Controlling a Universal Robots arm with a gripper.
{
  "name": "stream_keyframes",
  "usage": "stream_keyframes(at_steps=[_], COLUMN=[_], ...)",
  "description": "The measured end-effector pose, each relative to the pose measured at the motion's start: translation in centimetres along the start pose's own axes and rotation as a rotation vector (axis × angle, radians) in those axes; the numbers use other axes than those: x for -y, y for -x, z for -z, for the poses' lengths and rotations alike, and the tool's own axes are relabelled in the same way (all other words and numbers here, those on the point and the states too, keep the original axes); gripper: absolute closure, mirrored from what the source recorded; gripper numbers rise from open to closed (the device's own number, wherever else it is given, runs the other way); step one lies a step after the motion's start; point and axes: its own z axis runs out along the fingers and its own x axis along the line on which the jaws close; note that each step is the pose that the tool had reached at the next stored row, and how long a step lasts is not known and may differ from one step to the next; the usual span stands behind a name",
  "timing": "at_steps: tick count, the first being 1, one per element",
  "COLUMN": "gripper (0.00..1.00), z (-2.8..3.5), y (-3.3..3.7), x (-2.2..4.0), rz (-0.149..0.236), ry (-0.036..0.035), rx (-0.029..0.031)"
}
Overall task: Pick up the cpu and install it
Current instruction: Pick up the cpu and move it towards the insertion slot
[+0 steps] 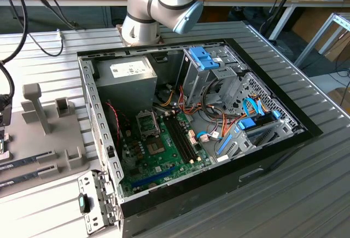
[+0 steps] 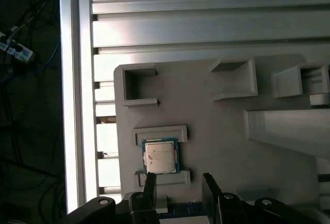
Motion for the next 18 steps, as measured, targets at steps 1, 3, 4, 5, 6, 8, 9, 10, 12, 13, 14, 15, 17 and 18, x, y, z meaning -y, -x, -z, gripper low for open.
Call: stream_keyframes(at_steps=[1, 3, 4, 5, 6, 8, 9, 10, 12, 13, 14, 15, 17, 18], gripper=[0.52, 0.52, 0.52, 0.52, 0.52, 0.52, 0.52, 0.52, 0.52, 0.52, 0.52, 0.52, 0.52, 0.52], z=[-0.06, -0.14, -0.22, -0.27, -0.34, -0.56, -0.73, -0.93, -1.33, -1.5, -1.65, -1.82, -2.12, -2.21], y=[0.0, -0.01, -0.01, -0.02, -0.04, -0.1, -0.14, -0.17, -0.21, -0.23, -0.24, -0.25, -0.27, -0.27], x=[0.0, 0.01, 0.01, 0.02, 0.02, 0.03, 0.04, 0.05, 0.07, 0.08, 0.08, 0.08, -0.01, -0.14], rz=[0.0, 0.001, 0.001, 0.001, 0.002, 0.003, 0.003, 0.005, 0.008, 0.009, 0.011, 0.012, 0.014, 0.016], ry=[0.0, 0.0, 0.0, 0.0, 0.0001, 0.0001, 0.0001, 0.0001, 0.0002, 0.0003, 0.0002, 0.0003, 0.0003, -0.0003], rx=[-0.0001, -0.0001, 0.0, -0.0001, -0.0001, -0.0002, -0.0001, -0.0003, -0.0004, -0.0004, -0.0005, -0.0006, -0.0007, -0.001])
